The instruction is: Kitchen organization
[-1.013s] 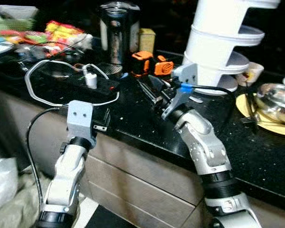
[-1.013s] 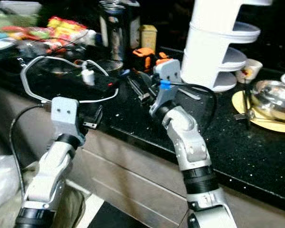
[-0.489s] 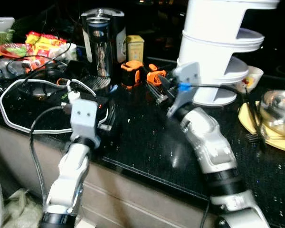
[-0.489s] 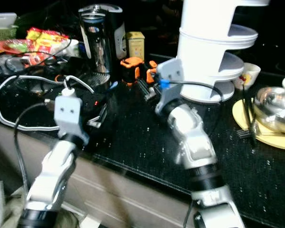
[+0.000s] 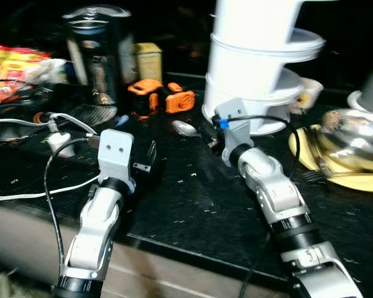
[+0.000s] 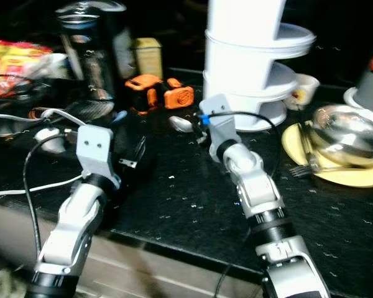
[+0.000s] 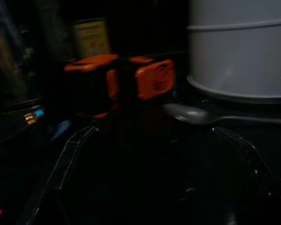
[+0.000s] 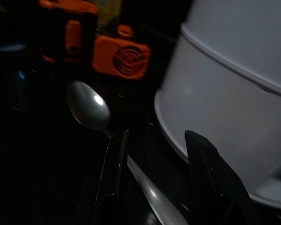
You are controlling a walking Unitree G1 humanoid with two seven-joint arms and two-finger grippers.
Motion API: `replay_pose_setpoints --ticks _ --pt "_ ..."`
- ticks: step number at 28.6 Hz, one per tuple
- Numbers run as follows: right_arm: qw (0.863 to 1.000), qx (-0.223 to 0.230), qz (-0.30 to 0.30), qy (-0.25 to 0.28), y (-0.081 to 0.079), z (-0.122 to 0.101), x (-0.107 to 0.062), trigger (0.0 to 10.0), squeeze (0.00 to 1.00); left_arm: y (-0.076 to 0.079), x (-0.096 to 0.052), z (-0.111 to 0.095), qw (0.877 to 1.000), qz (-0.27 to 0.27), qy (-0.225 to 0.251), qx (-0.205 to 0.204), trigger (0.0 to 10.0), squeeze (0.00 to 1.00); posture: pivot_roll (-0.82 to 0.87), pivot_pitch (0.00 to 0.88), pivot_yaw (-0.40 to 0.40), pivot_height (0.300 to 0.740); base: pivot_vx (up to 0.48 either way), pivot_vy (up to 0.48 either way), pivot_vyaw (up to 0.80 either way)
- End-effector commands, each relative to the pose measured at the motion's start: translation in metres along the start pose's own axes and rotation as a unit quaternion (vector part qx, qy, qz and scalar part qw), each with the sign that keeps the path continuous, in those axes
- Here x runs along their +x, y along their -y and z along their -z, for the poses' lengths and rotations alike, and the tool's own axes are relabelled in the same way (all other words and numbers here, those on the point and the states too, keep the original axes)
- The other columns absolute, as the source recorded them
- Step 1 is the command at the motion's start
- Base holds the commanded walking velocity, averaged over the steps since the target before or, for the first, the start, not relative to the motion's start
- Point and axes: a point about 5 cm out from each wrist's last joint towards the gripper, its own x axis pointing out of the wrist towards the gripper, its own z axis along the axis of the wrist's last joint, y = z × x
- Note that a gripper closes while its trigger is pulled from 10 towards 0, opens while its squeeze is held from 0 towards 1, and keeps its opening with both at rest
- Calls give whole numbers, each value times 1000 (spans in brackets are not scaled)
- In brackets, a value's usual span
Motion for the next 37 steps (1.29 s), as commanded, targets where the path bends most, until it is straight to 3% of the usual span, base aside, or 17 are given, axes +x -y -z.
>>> replay_pose_setpoints --ticks 1,3,6,14,16,21,25,26,27,28,31,34,35,36,37 --pt "1000 -12 -14 -6 -7 0 3 10000 0 -1 -1 -1 1000 1 -1 -1 10000 0 71 0 -26 740 0 0 0" --pt "996 -78 -39 -33 -19 5 9 10000 0 -1 -1 -2 1000 0 -2 3 10000 0 76 0 -34 740 0 0 0" --pt "994 -81 -69 -36 -28 3 15 10000 0 0 -1 -1 1000 0 -3 4 10000 0 77 0 -43 740 0 0 0" --pt "992 -85 -73 -64 -35 -6 39 10000 0 2 -4 -3 1000 -7 -1 6 10000 0 96 0 -73 740 0 0 0" --pt "991 -88 -72 -76 -33 -7 45 10000 0 2 -7 -4 1000 -9 -1 8 10000 0 109 0 -89 740 0 0 0" --pt "987 -45 -79 -136 -21 -2 53 10000 0 -1 -19 -2 1000 -22 -12 13 10000 0 122 0 -105 740 0 0 0" --pt "989 -25 -68 -132 -10 -5 53 10000 0 -1 -23 -2 999 -24 -17 14 10000 0 127 0 -106 740 0 0 0" --pt "989 -17 -66 -127 -6 -6 54 10000 169 -2 -24 -2 999 -24 -18 14 10000 0 129 0 -106 740 0 0 0" --pt "991 -12 -64 -120 -2 -8 53 10000 169 -2 -25 -2 999 -25 -19 15 10000 0 129 0 -104 740 0 0 0" --pt "991 -7 -61 -118 2 -9 53 10000 996 -2 -26 -3 999 -25 -20 16 10000 0 131 0 -102 740 0 0 0" --pt "992 3 -55 -116 8 -11 53 10000 1000 -3 -27 -4 999 -25 -21 17 10000 0 135 0 -100 740 0 0 0" --pt "992 3 -49 -117 14 -12 53 10000 1000 -3 -28 -4 999 -25 -22 19 10000 0 137 0 -97 740 0 0 0" --pt "992 3 -48 -119 16 -12 53 10000 725 -3 -29 -5 999 -24 -24 20 10000 0 137 0 -96 740 0 0 0" --pt "992 3 -48 -119 16 -12 53 10000 725 -3 -29 -5 999 -24 -24 20 10000 0 137 0 -96 740 0 0 0" --pt "991 -1 -48 -121 18 -12 52 10000 0 -3 -29 -5 999 -23 -25 20 10000 0 138 0 -94 740 0 0 0"
